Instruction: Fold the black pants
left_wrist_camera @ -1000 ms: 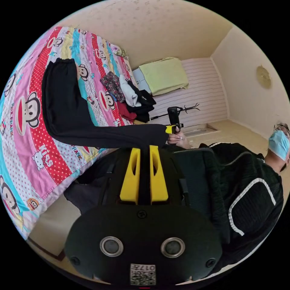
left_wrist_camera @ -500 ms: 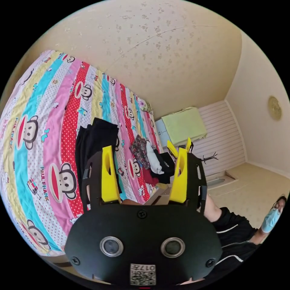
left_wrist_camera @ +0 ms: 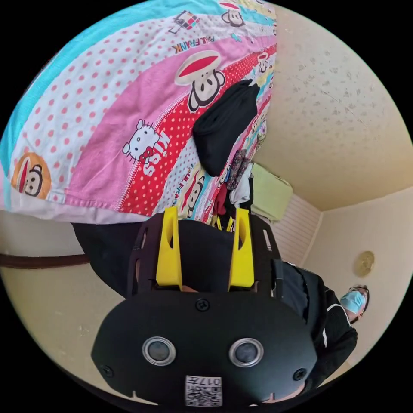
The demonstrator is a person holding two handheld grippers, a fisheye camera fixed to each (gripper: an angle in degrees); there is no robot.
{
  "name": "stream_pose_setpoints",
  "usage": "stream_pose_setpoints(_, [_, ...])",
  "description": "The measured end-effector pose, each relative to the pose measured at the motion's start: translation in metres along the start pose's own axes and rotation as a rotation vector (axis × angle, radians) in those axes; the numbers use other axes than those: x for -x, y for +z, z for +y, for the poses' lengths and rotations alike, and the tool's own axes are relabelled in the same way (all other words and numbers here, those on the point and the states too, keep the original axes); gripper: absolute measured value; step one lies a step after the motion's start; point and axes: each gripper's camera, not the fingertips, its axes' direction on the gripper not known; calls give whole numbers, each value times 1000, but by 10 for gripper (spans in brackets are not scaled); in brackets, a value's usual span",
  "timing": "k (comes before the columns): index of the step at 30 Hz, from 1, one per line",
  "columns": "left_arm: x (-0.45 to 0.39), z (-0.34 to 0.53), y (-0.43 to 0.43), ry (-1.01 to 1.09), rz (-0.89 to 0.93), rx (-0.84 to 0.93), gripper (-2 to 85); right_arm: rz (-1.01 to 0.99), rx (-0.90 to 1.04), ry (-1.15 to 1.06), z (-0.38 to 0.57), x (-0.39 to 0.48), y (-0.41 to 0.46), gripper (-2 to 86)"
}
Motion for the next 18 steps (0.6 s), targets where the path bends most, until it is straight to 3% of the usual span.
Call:
stream_pose_setpoints(2, [-20, -9, -4, 35, -35, -34, 183, 125, 22, -32, -14, 12, 5, 154])
stream_pose_setpoints(4, [-46, -26, -1, 77, -85, -87, 184, 393, 160, -149, -38, 37, 41, 168])
stream_pose_setpoints(6, [-77, -55, 17, 118, -170, -134, 186, 521, 247, -257, -52, 52, 76, 172])
stream_pose_setpoints(9, [-105, -86, 46, 113, -462, -230, 223, 535, 312, -308, -77, 58, 125, 177])
stream_pose_setpoints(11, [-111, -102, 65, 93, -552, -238, 228, 522, 300, -304, -91, 57, 146, 177])
stream_pose_setpoints(14, [-124, -126, 91, 151, -541, -256, 219, 545, 284, -342, -109, 61, 177, 169])
stream_pose_setpoints(18, [-128, -165, 125, 258, -665, -188, 198, 737, 237, -394, -122, 58, 199, 119])
